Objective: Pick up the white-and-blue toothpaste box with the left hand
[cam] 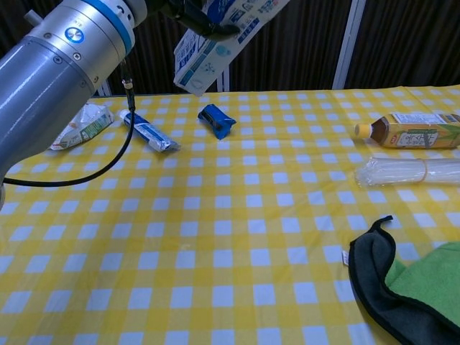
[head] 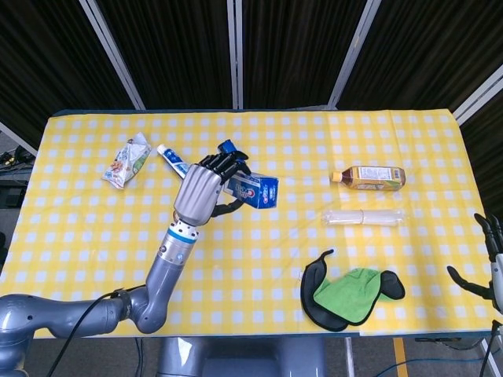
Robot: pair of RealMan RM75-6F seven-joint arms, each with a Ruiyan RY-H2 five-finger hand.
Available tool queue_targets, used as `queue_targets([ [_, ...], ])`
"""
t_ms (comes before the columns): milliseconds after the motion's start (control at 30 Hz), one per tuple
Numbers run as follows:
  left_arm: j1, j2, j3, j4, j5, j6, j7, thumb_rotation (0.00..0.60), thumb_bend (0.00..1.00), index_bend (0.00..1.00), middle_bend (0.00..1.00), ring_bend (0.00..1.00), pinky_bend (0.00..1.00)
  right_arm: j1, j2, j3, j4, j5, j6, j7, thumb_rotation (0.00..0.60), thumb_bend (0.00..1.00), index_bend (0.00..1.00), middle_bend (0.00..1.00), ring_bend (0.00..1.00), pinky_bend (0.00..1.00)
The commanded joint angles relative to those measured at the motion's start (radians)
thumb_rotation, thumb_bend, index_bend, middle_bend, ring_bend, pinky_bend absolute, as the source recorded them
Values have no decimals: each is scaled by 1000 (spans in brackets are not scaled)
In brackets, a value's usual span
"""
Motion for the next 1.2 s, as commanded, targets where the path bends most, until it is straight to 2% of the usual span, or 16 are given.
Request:
queue_targets([
  [33, 29, 71, 56, -79, -88, -98, 115, 600, 565, 485, 275, 320, 410, -1, 1, -1, -3, -1, 0, -3, 600, 106, 0, 0, 0, 0],
  [233, 66, 167, 123, -183, -244, -195, 259, 600, 561, 462, 265, 313, 401, 0, 1, -5, -6, -8, 0, -11, 600, 106, 0, 0, 0, 0],
  [433, 103, 205, 191, -204, -320, -240, 304, 600, 341, 376, 183, 233, 327, 1, -3, -10, -12, -15, -1, -27, 600, 106, 0, 0, 0, 0],
  [533, 119, 212, 211, -205, -331, -245, 303, 600, 250, 294, 79, 137, 260, -1, -5, -13, -17, -24, 8, -40, 600, 105, 0, 0, 0, 0],
  [600, 131, 215, 223, -205, -328, -241, 301, 600, 210, 232, 17, 69, 201, -2, -6, -15, -20, -29, 12, -48, 600, 106, 0, 0, 0, 0],
  [733, 168, 229, 241, -213, -309, -212, 274, 600, 174, 147, 0, 1, 97, -1, -10, -21, -26, -38, 12, -69, 600, 105, 0, 0, 0, 0],
  [867, 222, 259, 257, -234, -273, -158, 224, 600, 169, 126, 0, 0, 76, 0, -15, -26, -28, -41, 7, -95, 600, 106, 0, 0, 0, 0],
  [967, 272, 287, 289, -252, -223, -100, 198, 600, 168, 123, 0, 0, 71, 4, -17, -32, -30, -37, -6, -118, 600, 105, 0, 0, 0, 0],
  [1200, 461, 339, 425, -224, -24, 165, 183, 600, 168, 32, 0, 0, 7, 15, -39, -38, -29, -41, -22, -174, 600, 105, 0, 0, 0, 0],
])
